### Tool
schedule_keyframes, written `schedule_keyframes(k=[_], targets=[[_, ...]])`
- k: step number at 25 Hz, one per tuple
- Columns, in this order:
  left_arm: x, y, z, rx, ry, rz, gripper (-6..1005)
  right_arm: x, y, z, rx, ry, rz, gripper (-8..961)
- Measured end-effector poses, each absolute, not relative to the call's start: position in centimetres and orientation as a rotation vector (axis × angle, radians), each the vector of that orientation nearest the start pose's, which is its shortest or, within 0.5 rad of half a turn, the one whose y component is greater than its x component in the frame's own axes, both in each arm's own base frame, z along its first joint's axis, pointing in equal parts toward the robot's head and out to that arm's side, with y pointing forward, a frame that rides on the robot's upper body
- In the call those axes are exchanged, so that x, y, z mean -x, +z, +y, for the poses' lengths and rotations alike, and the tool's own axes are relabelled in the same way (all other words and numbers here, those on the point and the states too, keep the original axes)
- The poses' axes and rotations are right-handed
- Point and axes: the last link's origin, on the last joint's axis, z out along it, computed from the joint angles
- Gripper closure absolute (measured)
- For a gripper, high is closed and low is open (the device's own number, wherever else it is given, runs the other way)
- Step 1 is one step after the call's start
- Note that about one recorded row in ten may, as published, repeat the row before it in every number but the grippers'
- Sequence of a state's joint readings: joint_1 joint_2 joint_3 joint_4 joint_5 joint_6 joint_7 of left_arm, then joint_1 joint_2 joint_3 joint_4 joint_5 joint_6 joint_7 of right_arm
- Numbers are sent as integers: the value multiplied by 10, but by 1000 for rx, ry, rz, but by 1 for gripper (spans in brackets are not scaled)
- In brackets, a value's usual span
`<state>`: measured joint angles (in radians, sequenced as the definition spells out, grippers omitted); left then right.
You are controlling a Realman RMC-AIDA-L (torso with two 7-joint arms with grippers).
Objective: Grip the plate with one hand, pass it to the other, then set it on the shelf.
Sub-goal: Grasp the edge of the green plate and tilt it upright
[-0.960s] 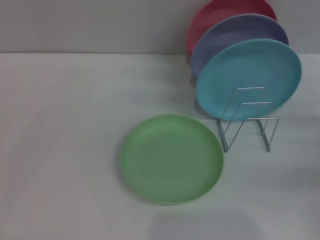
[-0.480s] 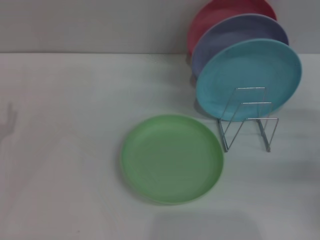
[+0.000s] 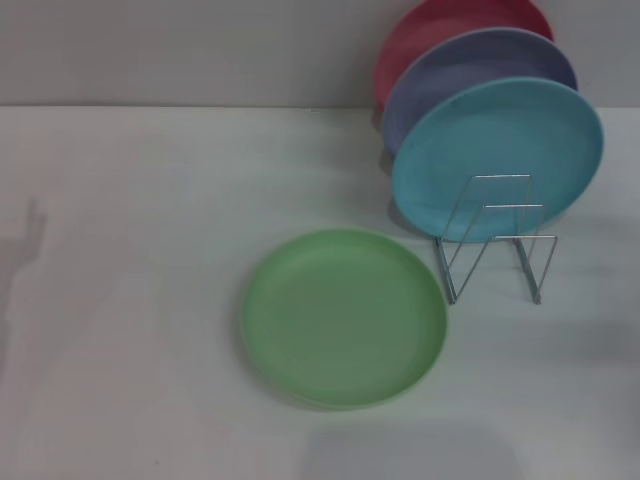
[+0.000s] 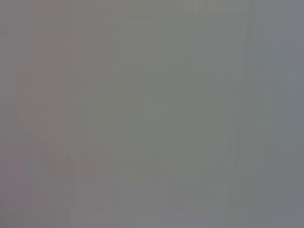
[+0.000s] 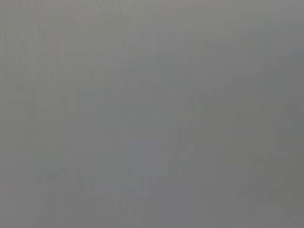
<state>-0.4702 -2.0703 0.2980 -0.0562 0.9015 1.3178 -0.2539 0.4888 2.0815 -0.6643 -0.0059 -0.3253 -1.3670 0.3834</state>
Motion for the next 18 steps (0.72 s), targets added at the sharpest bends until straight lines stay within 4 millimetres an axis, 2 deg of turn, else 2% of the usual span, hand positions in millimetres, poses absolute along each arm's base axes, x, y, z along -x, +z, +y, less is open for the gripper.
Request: schedule_keyframes(k=[5,9,11,14,18], targets=[[344,31,335,1453,-865,-614,279,-359,67,326,1073,915,625,346],[327,48,357,1622,-1018,-699,279,-360,66,326,1074,910,632,346],[324,51,360,1653,-1034,-715,279,-360,66,326,1074,910,632,346],[306,61,367,1789,-1061,-716,279,-360,66,326,1076,909,635,346],[292,64,367,1892,-1063,-708,280,-360,65,326,1077,909,635,345]])
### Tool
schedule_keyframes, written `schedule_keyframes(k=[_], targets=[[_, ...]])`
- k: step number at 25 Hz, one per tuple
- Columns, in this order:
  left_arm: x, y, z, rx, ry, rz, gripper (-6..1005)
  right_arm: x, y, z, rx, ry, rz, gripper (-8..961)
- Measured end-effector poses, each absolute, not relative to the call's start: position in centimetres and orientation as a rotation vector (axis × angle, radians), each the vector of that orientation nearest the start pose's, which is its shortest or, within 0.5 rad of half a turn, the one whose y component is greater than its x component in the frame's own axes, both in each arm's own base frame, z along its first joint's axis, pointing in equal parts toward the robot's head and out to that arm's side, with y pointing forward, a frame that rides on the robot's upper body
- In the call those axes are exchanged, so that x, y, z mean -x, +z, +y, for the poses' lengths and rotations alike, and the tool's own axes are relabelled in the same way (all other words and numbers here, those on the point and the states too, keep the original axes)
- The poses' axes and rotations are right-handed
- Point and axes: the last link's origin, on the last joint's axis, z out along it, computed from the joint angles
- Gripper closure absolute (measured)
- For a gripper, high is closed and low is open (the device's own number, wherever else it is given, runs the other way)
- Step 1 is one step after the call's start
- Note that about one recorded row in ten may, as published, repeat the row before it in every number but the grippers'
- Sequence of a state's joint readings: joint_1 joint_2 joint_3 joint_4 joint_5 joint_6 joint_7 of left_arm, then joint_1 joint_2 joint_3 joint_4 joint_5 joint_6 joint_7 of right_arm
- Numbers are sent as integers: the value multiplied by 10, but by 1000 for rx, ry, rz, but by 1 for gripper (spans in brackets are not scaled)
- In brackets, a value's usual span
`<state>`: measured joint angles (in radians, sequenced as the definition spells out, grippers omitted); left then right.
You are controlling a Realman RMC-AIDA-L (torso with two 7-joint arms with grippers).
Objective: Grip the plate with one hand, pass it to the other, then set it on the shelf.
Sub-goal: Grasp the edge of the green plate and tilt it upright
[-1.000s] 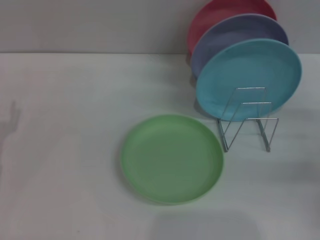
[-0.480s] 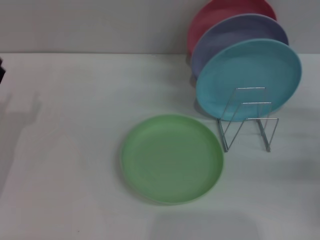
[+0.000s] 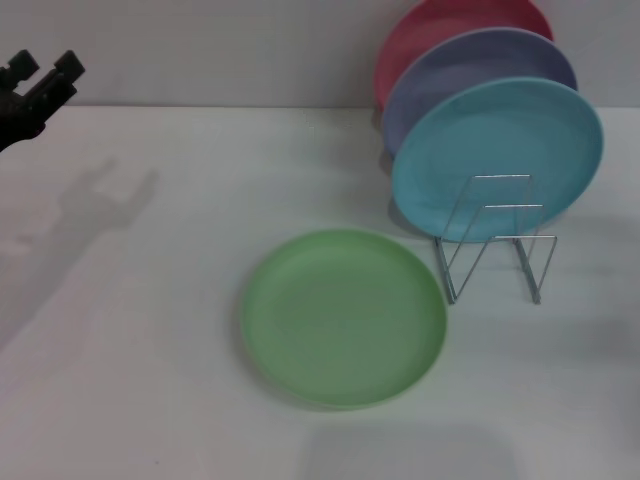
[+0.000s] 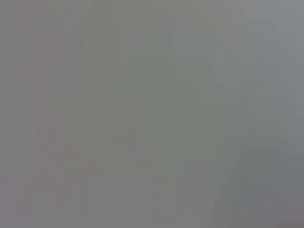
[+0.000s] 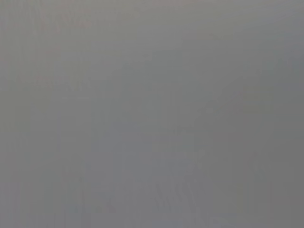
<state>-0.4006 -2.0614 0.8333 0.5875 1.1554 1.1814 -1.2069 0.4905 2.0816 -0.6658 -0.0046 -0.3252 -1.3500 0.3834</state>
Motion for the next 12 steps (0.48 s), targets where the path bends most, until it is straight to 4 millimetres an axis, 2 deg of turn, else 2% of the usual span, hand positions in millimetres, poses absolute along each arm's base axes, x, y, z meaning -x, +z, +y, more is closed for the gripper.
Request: schedule_keyframes(k=[7,12], targets=[[272,83,361,2079,-930,-775,280,-360,65,326,1077,908,638,345],[264,87,360,2152,-804,-888,279,-360,65,327,1077,908,637,346]])
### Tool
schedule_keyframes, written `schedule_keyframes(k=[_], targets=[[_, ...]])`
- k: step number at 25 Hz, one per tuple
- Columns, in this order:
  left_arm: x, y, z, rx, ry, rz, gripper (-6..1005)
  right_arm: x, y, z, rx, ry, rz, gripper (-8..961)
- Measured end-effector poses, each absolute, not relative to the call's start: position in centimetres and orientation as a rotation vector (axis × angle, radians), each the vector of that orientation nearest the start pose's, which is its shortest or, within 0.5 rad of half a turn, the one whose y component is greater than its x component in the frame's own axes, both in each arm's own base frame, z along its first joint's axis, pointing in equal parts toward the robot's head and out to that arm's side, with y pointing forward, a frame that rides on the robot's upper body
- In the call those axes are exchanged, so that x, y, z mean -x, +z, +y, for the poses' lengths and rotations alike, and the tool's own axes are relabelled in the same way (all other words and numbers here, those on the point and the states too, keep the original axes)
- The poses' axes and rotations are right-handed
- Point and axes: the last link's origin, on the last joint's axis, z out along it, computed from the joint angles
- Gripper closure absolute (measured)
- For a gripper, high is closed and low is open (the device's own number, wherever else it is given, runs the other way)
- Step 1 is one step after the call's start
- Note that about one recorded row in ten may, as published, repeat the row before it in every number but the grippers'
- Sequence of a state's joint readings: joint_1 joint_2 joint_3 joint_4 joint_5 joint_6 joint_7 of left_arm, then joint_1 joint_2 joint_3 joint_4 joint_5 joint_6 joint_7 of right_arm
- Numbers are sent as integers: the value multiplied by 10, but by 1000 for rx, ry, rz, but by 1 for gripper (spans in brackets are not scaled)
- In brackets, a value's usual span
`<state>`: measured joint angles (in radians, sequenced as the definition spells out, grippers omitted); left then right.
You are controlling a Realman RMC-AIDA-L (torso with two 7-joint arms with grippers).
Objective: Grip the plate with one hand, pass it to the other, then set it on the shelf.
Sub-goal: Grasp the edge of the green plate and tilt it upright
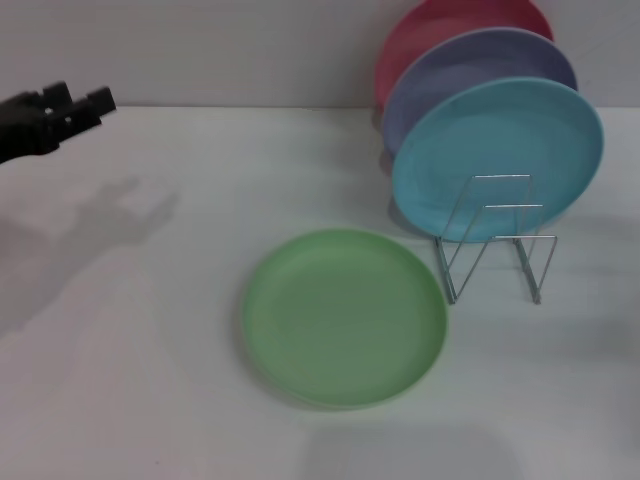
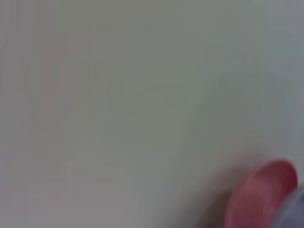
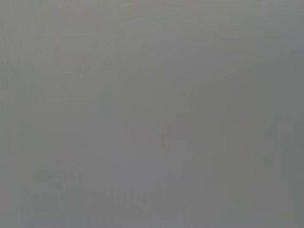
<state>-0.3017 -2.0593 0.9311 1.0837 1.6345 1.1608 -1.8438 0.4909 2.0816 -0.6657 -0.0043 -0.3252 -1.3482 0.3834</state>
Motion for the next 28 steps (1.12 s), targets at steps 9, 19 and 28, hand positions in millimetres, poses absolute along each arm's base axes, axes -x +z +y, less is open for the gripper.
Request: schedule_keyframes(k=[9,19,28], targets=[[248,85,360,2260,-585,-1046,288,-359,66,330,1080,911,636,345],[239,66,358,2384,-402,-1093,289,-358,69,332,1080,913,625,346],[230,52,359,2407,-265,-1210,293,-357,69,332,1079,914,622,345]])
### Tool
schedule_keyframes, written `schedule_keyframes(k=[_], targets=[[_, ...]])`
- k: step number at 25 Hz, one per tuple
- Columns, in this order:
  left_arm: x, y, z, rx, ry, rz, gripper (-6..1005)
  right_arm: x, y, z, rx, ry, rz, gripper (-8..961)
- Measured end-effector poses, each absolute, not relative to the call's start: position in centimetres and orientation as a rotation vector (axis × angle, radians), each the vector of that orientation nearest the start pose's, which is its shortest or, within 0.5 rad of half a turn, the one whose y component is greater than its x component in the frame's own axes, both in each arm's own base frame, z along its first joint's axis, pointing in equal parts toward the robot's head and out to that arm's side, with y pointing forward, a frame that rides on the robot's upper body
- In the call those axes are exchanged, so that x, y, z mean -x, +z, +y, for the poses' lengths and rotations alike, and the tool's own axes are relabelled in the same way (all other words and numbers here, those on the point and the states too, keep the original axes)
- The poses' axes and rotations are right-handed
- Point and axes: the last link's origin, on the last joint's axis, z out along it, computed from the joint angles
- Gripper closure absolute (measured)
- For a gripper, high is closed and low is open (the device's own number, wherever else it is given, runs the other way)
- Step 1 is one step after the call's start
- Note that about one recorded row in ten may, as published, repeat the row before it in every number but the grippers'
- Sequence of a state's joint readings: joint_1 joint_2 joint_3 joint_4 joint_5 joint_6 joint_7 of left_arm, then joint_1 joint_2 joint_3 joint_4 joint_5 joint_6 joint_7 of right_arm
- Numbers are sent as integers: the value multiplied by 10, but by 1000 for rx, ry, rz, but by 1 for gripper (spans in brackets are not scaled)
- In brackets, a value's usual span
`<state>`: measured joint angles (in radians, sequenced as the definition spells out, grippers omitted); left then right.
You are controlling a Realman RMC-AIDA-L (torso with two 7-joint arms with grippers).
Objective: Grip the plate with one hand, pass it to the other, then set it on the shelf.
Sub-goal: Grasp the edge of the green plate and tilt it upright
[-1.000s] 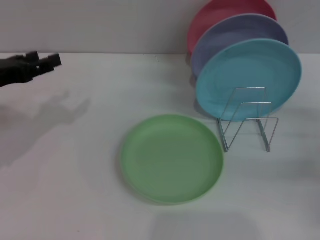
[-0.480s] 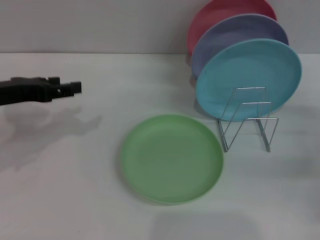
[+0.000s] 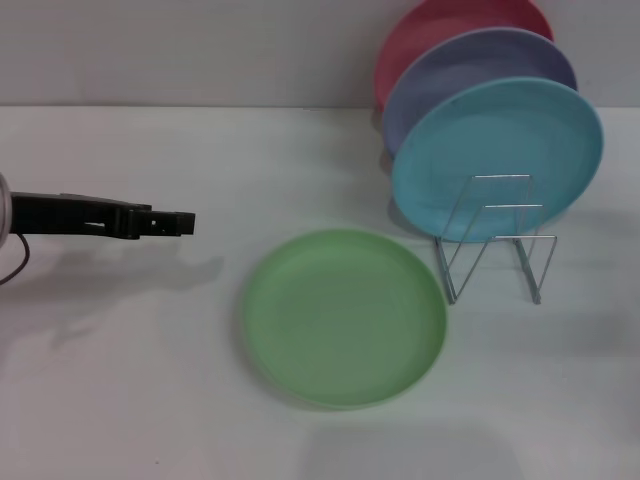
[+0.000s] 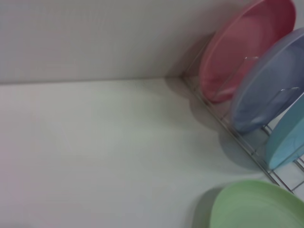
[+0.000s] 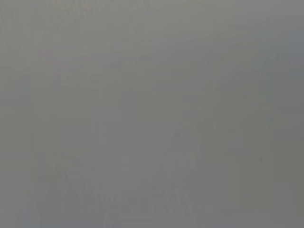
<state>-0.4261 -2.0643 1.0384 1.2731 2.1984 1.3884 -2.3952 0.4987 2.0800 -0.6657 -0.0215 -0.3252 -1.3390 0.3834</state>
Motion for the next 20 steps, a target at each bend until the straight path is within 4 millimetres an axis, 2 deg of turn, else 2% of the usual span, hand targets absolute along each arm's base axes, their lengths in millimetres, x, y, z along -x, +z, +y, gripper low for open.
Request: schedule_keyframes(k=[11,20], targets=[[216,32,358,2387,-114,-1397,298,-354,74,335,1078,922,599,346],[203,19,359,2378,-79,-1464,302,-354,81,337,1067,923,578,346]])
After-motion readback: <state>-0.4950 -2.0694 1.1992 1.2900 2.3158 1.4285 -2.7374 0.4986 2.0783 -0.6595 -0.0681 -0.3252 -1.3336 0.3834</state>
